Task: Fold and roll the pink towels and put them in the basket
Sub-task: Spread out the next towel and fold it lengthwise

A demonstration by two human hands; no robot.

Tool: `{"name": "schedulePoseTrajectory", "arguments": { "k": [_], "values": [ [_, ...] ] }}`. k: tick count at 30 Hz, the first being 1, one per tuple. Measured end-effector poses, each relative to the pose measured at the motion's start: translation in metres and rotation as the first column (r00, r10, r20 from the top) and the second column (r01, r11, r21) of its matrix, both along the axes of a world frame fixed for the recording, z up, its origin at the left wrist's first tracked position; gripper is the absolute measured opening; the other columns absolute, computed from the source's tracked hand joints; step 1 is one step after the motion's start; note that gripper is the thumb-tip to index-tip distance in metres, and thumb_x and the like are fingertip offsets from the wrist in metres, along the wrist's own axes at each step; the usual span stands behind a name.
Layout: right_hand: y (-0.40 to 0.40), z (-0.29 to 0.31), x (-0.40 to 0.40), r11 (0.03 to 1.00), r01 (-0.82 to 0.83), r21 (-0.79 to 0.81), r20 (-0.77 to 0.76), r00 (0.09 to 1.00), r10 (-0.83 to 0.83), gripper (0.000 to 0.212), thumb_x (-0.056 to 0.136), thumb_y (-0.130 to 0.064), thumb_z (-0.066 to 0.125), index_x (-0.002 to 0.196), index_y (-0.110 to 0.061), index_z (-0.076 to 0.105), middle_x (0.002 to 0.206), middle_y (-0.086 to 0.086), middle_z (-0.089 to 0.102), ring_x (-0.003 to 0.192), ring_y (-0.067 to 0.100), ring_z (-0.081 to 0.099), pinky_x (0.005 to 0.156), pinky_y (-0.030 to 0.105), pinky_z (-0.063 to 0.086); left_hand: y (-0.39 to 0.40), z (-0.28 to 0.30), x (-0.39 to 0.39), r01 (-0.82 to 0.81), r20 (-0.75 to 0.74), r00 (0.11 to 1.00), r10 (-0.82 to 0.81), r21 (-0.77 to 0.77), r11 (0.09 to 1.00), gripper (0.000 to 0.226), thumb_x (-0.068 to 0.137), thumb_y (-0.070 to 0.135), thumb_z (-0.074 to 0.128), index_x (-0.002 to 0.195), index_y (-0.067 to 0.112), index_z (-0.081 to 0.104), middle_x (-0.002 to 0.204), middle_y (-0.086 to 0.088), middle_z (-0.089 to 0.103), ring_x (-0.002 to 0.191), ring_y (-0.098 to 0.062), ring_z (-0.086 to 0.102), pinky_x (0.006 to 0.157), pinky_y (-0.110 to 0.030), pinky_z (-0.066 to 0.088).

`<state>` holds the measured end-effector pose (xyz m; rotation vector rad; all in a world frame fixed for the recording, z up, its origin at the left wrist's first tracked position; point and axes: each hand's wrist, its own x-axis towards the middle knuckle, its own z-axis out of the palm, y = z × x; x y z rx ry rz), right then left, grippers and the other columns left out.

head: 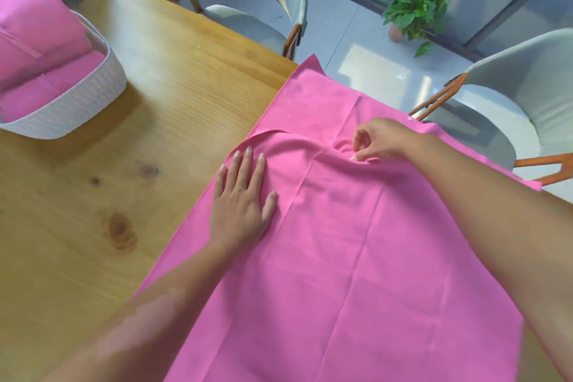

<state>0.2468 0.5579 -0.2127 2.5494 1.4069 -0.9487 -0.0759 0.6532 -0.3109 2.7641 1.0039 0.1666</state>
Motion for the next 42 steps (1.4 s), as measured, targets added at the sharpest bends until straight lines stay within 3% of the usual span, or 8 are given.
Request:
{"name": "schedulePoseTrajectory", "arguments": {
  "k": [7,14,21,25,29,34,39,42],
  "values": [
    [-0.026,-0.007,-0.020,0.997,0.045,0.061,-0.116,0.993,-0.037,0.033,0.073,-0.050,0.083,0.083,-0.025,0.065,0.082,-0.012,0.065,0.077,0.008,0.060,0.068,0.027,0.048,0.002,0.002,0.001,-0.018,-0.008,1.000,0.018,0.020,1.000,0.073,0.098,0.056,0.034,0.161,0.021,0.021,0.169,-0.005,0.014,0.157,-0.020,0.004,0.125,-0.047,0.013],
    [-0.044,-0.001,-0.021,1.000,0.002,0.012,-0.063,0.998,-0.001,0.022,0.083,-0.030,0.077,0.086,-0.014,0.062,0.086,0.000,0.063,0.082,0.022,0.058,0.067,0.031,0.041,0.002,0.002,0.001,-0.024,0.007,1.000,0.024,0.025,0.999,0.073,0.097,0.056,0.036,0.160,0.022,0.024,0.169,-0.004,0.016,0.157,-0.019,0.005,0.126,-0.046,0.013],
    [-0.065,0.016,-0.035,0.908,0.286,0.306,-0.070,0.958,-0.279,0.033,0.068,-0.027,0.090,0.069,-0.019,0.058,0.070,-0.006,0.060,0.069,0.019,0.056,0.061,0.033,0.042,0.002,0.003,0.001,-0.025,0.006,1.000,0.024,0.028,0.999,0.074,0.097,0.057,0.035,0.161,0.023,0.022,0.169,-0.003,0.015,0.157,-0.018,0.005,0.126,-0.046,0.012],
    [-0.096,0.017,-0.079,0.828,0.021,0.560,0.235,0.954,-0.184,0.037,0.067,-0.022,0.087,0.069,-0.017,0.051,0.072,0.001,0.054,0.070,0.027,0.051,0.063,0.039,0.040,0.001,0.006,0.002,-0.024,0.003,1.000,0.024,0.022,0.999,0.074,0.097,0.057,0.034,0.160,0.022,0.024,0.168,-0.005,0.018,0.157,-0.019,0.006,0.125,-0.047,0.014],
    [-0.119,-0.001,-0.120,0.885,-0.167,0.434,0.253,0.966,0.058,0.033,0.075,-0.034,0.084,0.070,-0.014,0.058,0.077,0.005,0.057,0.078,0.030,0.057,0.082,0.044,0.045,0.002,0.008,0.002,-0.017,0.019,1.000,0.016,0.012,1.000,0.066,0.095,0.055,0.040,0.147,0.015,0.044,0.163,-0.011,0.029,0.156,-0.025,0.013,0.124,-0.049,0.016],
    [-0.111,-0.011,-0.105,0.832,0.262,0.489,0.016,0.951,-0.309,0.012,0.099,-0.022,0.058,0.098,-0.010,0.061,0.103,0.009,0.058,0.096,0.032,0.058,0.081,0.043,0.044,0.002,0.008,0.002,-0.003,0.042,0.999,0.003,0.015,1.000,0.059,0.095,0.053,0.043,0.138,0.014,0.048,0.162,-0.012,0.030,0.156,-0.025,0.013,0.125,-0.048,0.014],
    [-0.099,-0.011,-0.071,0.967,0.229,0.109,0.061,0.970,-0.236,0.024,0.095,-0.037,0.062,0.111,-0.019,0.057,0.116,0.004,0.062,0.111,0.026,0.056,0.084,0.036,0.044,0.002,0.008,0.002,-0.006,0.038,0.999,0.005,0.015,1.000,0.060,0.095,0.054,0.041,0.138,0.013,0.049,0.162,-0.013,0.031,0.155,-0.026,0.013,0.124,-0.049,0.016],
    [-0.087,-0.010,-0.069,0.962,0.211,0.174,0.103,0.968,-0.231,0.022,0.099,-0.038,0.055,0.107,-0.018,0.059,0.113,0.006,0.066,0.106,0.029,0.059,0.083,0.038,0.046,0.001,0.008,0.002,-0.004,0.042,0.999,0.003,0.018,1.000,0.060,0.094,0.054,0.041,0.138,0.013,0.049,0.162,-0.013,0.031,0.155,-0.026,0.014,0.124,-0.049,0.017]
  ]
}}
